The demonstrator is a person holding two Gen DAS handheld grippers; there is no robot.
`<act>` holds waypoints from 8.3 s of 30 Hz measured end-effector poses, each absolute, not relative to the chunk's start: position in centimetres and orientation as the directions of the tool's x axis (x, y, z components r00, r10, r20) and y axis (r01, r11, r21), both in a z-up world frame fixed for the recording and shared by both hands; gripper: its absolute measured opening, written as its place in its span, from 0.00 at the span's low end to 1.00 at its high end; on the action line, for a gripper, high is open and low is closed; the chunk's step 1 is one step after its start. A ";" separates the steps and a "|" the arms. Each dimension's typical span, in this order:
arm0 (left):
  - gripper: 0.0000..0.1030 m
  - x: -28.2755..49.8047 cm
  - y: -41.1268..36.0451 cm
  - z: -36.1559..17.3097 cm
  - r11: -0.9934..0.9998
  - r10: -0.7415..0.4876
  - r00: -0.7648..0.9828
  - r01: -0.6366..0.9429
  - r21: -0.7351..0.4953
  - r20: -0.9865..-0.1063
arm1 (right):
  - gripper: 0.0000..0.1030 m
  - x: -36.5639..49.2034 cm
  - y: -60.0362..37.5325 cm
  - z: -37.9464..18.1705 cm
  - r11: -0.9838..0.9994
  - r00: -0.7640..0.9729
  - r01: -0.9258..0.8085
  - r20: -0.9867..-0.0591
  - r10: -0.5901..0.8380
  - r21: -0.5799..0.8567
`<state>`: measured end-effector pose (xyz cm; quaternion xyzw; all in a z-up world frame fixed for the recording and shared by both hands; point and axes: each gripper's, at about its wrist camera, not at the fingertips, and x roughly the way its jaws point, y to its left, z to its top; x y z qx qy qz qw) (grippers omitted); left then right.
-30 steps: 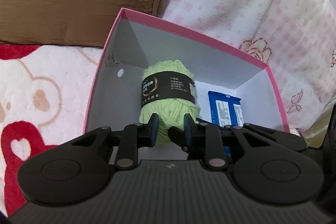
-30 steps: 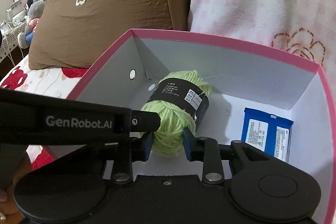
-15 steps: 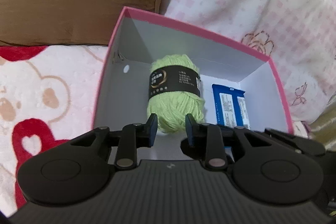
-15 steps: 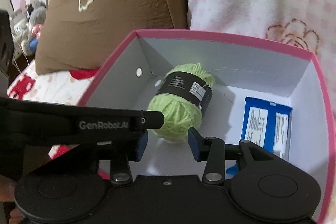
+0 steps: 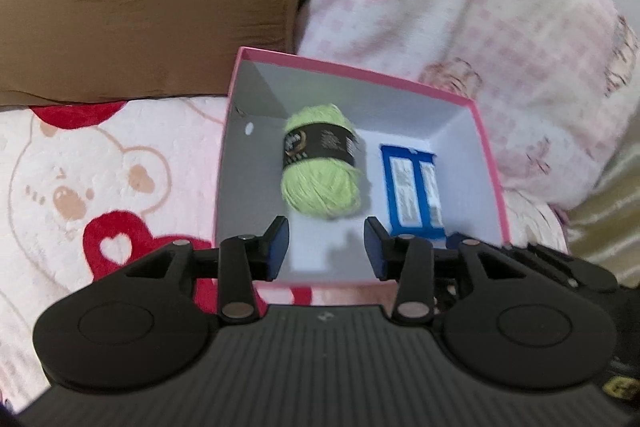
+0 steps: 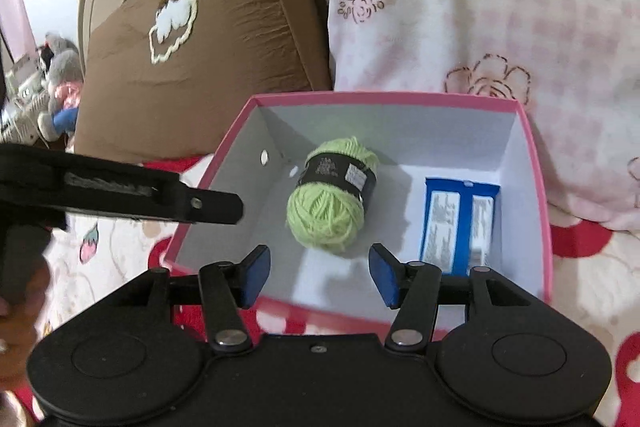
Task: Organize objects
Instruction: 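Withdraw the left tool from the box toward the clear plastic box, then close the left tool on the clear plastic box with orange label, then lift the clear plastic box with the left tool toward the pink box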
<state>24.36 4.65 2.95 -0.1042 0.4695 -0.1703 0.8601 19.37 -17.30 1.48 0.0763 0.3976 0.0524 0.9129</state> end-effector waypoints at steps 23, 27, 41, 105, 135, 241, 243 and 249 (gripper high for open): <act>0.59 15.2 3.5 12.0 0.919 -0.377 0.503 0.309 -0.246 -0.778 | 0.91 11.2 -17.0 9.1 0.994 0.729 -0.053 -0.677 0.101 0.091; 0.65 14.1 4.1 11.9 0.907 -0.402 0.470 0.320 -0.273 -0.786 | 0.91 9.3 -16.7 8.7 0.995 0.724 -0.082 -0.682 0.102 0.062; 0.88 11.3 5.6 9.4 0.870 -0.475 0.383 0.337 -0.359 -0.792 | 0.91 2.9 -15.9 9.3 0.969 0.695 -0.245 -0.703 0.151 -0.034; 0.68 9.9 -1.9 -9.9 0.834 -0.550 0.322 0.247 -0.493 -0.770 | 0.91 6.4 -17.5 -9.4 0.626 0.514 -0.720 -0.836 0.193 -0.299; 0.60 10.5 -0.9 -11.6 0.836 -0.528 0.384 0.080 -0.543 -0.757 | 0.91 9.6 -18.0 -11.2 0.651 0.441 -0.745 -0.841 0.312 -0.149; 0.45 7.6 4.8 6.7 0.817 -0.567 0.471 0.216 -0.535 -0.675 | 0.91 4.6 -13.7 7.7 0.983 0.617 -0.070 -0.768 0.174 0.167; 0.45 8.5 4.9 7.6 0.823 -0.560 0.472 0.218 -0.525 -0.681 | 0.91 5.4 -13.5 8.5 0.983 0.621 -0.078 -0.763 0.179 0.168; 0.45 11.0 5.6 8.7 0.819 -0.565 0.472 0.226 -0.527 -0.677 | 0.91 8.0 -13.5 10.0 0.980 0.628 -0.076 -0.755 0.189 0.182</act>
